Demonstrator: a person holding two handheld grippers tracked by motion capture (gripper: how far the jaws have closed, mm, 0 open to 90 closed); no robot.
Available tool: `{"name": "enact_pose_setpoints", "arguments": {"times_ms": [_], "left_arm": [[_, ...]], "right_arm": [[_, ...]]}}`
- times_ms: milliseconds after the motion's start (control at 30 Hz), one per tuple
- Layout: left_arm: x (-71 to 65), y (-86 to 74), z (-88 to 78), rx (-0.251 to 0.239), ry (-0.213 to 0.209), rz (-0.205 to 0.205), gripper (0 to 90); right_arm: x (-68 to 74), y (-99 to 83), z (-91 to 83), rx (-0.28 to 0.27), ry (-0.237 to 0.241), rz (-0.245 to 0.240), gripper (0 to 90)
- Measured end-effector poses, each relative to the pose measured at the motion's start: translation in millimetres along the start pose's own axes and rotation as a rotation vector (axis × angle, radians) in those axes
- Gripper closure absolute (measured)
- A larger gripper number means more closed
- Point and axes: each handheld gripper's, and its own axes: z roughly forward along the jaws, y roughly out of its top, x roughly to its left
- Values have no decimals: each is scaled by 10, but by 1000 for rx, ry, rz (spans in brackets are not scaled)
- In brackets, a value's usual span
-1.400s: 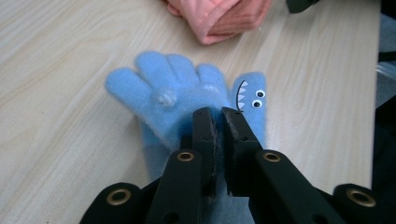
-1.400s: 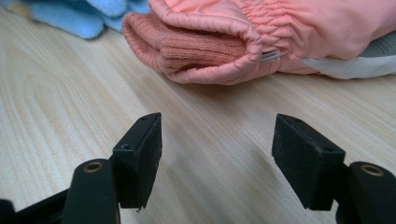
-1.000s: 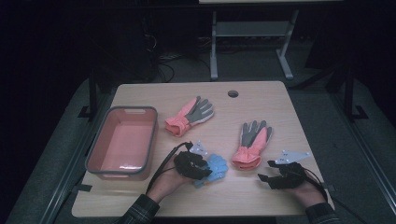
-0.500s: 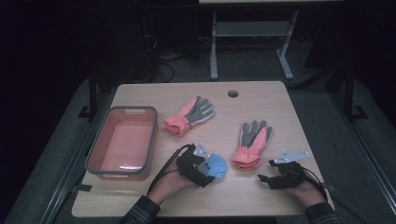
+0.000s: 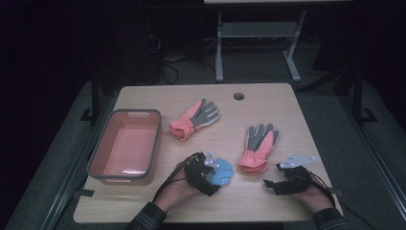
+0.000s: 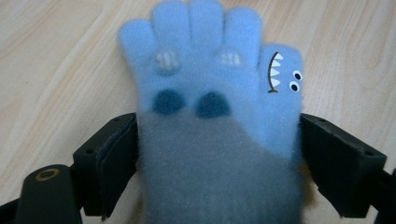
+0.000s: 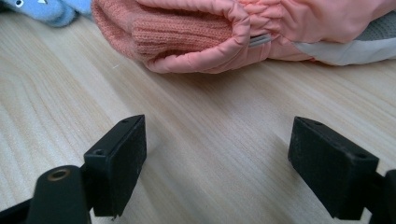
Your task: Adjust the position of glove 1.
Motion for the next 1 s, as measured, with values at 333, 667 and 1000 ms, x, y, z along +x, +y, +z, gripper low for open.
{"name": "enact_pose_setpoints", "arguments": {"times_ms": [333, 667, 1000], "left_arm": [[3, -5, -33, -21, -2, 11, 304], [36, 2, -62, -35, -18, 19, 610], [113, -25, -71, -64, -77, -25, 726]], "right_arm": [[5, -22, 29, -27, -3, 0, 141], [4, -33, 46, -47, -2, -3, 136], [7, -31, 46, -43, 0, -3, 128]]}}
